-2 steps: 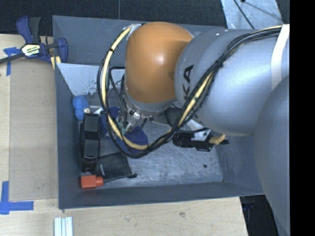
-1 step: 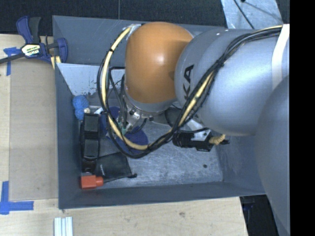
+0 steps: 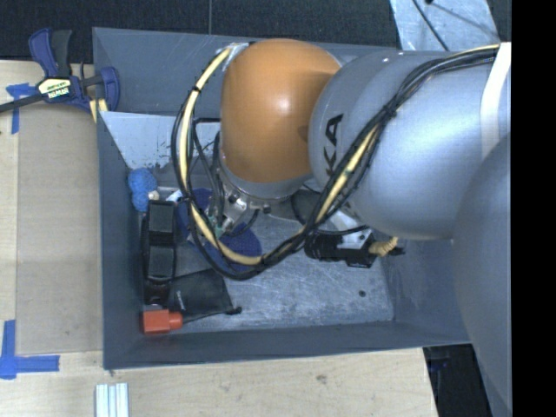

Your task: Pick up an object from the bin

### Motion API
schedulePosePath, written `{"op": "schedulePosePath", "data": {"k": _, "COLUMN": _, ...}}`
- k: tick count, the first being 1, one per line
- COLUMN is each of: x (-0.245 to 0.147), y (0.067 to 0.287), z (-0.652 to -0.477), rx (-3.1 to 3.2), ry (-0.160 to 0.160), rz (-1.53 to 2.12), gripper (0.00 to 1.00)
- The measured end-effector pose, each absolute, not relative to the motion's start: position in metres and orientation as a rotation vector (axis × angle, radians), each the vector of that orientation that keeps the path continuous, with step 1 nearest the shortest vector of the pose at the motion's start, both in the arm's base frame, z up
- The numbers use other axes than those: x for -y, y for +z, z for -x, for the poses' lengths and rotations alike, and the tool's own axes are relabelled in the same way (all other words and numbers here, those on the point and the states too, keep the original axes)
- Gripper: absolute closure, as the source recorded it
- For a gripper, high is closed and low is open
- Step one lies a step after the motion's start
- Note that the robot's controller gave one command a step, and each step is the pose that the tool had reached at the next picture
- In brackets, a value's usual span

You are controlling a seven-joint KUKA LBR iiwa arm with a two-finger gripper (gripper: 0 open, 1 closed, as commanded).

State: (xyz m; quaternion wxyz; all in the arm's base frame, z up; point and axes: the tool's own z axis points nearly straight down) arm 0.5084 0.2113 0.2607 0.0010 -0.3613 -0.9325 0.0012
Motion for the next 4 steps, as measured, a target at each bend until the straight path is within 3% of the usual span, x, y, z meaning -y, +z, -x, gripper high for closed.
{"op": "schedulePosePath", "data": {"k": 1, "x": -0.211, "y": 0.261, "z": -0.508, "rx": 2.928, "ry": 0.004, "rz": 1.134, "gripper": 0.00}}
{"op": "schedulePosePath", "data": {"k": 2, "x": -0.129, "y": 0.123, "z": -0.507, "rx": 2.985, "ry": 0.011, "rz": 0.963, "gripper": 0.00}}
{"op": "schedulePosePath", "data": {"k": 3, "x": -0.142, "y": 0.072, "z": -0.542, "rx": 2.850, "ry": -0.001, "rz": 1.334, "gripper": 0.00}}
{"op": "schedulePosePath", "data": {"k": 4, "x": -0.144, "y": 0.074, "z": -0.543, "rx": 2.852, "ry": -0.007, "rz": 1.334, "gripper": 1.00}}
